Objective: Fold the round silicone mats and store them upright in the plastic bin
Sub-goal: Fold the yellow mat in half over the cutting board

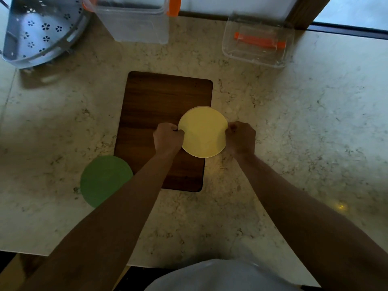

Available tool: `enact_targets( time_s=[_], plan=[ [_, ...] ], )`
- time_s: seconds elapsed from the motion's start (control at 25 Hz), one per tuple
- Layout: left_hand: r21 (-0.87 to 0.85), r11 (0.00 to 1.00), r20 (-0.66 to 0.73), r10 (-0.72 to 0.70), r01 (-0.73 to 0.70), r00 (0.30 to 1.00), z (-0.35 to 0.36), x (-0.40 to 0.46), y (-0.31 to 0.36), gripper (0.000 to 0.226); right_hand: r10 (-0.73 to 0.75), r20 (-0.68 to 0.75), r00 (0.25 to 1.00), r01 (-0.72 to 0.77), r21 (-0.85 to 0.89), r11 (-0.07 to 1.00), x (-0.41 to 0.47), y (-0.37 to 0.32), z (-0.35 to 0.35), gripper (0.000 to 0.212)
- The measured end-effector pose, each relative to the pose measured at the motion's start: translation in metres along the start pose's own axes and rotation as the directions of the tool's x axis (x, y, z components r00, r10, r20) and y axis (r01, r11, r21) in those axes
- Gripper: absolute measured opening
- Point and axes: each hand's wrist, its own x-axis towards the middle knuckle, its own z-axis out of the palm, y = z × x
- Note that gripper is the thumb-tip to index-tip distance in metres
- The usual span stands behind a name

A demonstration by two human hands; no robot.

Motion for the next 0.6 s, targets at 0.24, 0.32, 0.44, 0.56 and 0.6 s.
enact_targets(
  time_s=[0.24,0.32,0.44,0.56,0.6],
  plan=[
    [-0.021,0.994,0.014,-0.103,0.103,0.995,0.001,0.002,0.010,0.025,0.096,0.036,0.995,-0.097,0.054,0.994,0.002,-0.007,0.000,0.027],
    [-0.079,0.983,0.020,-0.164,0.165,0.986,0.002,0.003,0.015,0.026,0.123,0.057,0.991,-0.127,0.066,0.990,0.004,-0.010,0.000,0.028],
    [-0.178,0.951,0.039,-0.251,0.254,0.967,0.002,0.001,0.023,0.018,0.131,0.083,0.988,-0.137,0.071,0.988,0.006,-0.012,-0.003,0.024],
    [-0.256,0.928,0.056,-0.267,0.273,0.962,-0.001,-0.001,0.028,0.022,0.172,0.124,0.977,-0.186,0.119,0.975,0.007,-0.013,-0.011,0.022],
    [-0.270,0.921,0.061,-0.276,0.283,0.959,-0.003,-0.002,0.031,0.023,0.174,0.124,0.977,-0.189,0.124,0.974,0.007,-0.013,-0.013,0.022]
  ],
)
